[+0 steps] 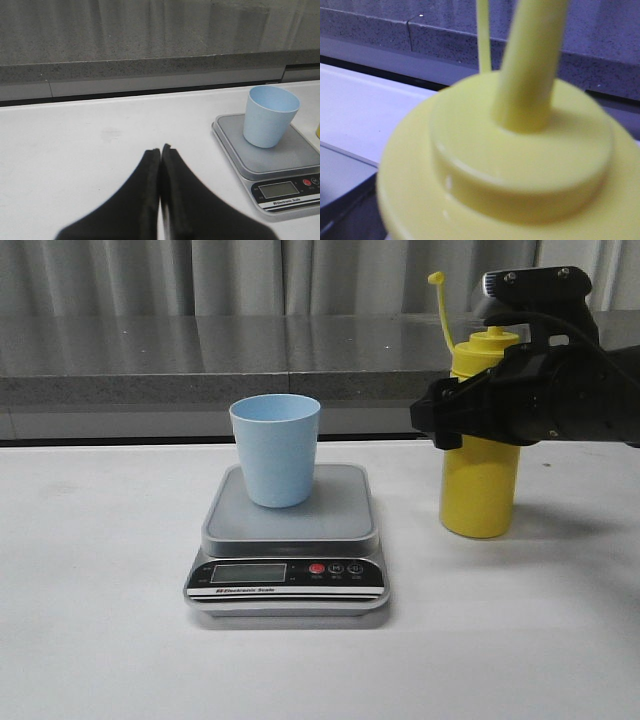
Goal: Pour seasoning into cup on scale with both arms
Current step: 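Tilt the bottle upright and lower it back onto the table, then open the right gripper and withdraw it from the bottle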
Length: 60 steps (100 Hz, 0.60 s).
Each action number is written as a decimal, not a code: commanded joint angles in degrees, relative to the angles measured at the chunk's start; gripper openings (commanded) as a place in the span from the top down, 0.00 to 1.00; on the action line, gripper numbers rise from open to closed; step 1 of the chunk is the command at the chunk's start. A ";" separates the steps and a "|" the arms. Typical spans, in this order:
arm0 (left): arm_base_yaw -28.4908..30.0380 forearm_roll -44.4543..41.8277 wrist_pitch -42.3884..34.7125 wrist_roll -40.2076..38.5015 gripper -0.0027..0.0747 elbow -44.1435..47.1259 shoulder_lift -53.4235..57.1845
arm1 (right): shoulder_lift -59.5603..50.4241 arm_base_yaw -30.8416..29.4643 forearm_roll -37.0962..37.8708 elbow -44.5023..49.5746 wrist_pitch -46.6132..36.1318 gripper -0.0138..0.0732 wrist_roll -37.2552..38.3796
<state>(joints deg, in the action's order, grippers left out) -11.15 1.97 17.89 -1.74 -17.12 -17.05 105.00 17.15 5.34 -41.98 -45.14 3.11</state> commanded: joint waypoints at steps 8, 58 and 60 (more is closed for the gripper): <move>0.05 0.09 -4.63 -0.60 0.99 -1.59 -0.40 | -3.07 -0.36 -0.23 0.10 -4.89 0.10 -0.61; 0.05 0.09 -4.63 -0.60 0.99 -1.59 -0.40 | -19.17 -0.36 -2.52 10.71 -3.36 0.10 0.75; 0.05 0.09 -4.63 -0.60 0.99 -1.59 -0.40 | -20.23 -0.36 -3.14 11.43 -2.99 0.11 0.75</move>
<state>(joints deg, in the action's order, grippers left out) -11.15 1.97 17.89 -1.74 -17.12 -17.05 90.89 17.15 3.89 -31.79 -44.95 3.61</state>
